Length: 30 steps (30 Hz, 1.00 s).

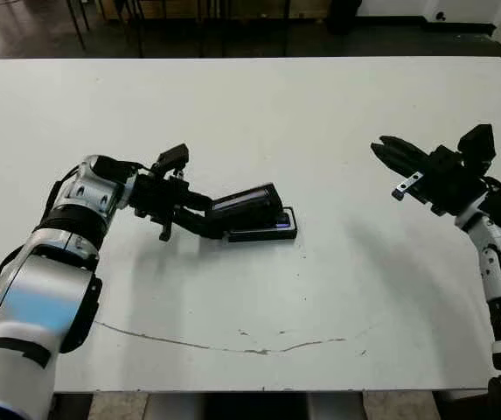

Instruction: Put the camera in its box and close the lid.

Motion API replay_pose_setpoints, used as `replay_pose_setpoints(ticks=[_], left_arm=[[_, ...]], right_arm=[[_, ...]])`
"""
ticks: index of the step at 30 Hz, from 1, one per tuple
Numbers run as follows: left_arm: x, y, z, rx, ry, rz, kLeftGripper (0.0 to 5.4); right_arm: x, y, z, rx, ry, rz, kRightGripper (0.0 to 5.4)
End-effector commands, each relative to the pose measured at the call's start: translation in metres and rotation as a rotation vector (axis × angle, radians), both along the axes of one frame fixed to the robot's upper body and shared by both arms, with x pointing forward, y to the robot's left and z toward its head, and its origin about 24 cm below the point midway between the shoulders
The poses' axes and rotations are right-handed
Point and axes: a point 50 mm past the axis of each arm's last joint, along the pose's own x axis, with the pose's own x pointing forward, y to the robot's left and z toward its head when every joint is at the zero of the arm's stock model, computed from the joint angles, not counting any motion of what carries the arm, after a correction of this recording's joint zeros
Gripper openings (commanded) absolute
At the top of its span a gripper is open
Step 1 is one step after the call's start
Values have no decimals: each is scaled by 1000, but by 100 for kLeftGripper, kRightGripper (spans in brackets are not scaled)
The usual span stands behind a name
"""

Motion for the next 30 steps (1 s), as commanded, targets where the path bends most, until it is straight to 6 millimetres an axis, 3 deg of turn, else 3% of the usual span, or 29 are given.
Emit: replay_pose_setpoints(ticks=[1, 10, 21, 30], left_arm=[[-3, -4, -9, 35, 19, -18, 93], [-8, -12, -24, 102, 32, -39, 93], [1, -29, -2, 191, -131, -120, 93], [-1, -44, -4, 307, -219, -161, 81]], right_arm=[[-3, -4, -5, -22, 23, -11, 0], [-2, -4, -5, -5, 34, -10, 0], [-2, -2, -6, -11, 35, -13, 0], [-3, -2, -6, -11, 26, -8, 0]])
